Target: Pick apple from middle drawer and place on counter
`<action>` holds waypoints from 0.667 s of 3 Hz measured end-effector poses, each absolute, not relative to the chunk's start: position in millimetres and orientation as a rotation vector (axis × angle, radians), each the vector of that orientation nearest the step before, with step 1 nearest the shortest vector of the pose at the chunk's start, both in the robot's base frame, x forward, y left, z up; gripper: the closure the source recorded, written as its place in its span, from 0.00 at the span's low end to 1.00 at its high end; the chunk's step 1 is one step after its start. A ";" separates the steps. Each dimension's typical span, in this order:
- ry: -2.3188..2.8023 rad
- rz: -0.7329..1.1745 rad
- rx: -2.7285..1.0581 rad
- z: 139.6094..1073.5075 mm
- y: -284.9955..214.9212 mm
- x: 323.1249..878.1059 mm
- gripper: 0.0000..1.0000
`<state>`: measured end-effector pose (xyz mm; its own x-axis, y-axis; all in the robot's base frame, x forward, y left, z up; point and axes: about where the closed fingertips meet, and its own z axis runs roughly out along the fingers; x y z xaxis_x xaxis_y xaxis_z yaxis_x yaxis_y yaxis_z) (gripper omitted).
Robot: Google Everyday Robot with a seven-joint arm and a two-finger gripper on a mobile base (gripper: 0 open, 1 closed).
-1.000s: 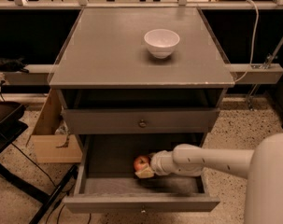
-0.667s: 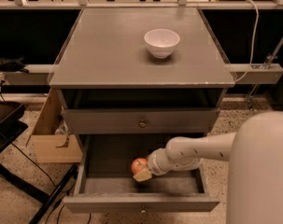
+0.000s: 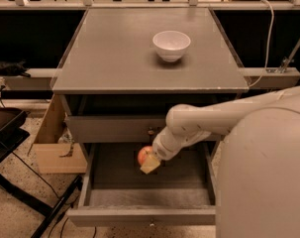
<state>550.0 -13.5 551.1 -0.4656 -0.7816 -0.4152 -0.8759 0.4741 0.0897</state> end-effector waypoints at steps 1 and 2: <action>2.347 0.344 -1.359 655.7 -10.1 583.3 1.00; 2.286 0.265 -1.321 738.1 -9.6 600.9 1.00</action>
Offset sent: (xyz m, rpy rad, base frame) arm 0.0719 0.0029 0.2985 -0.0085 -0.3128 -0.0806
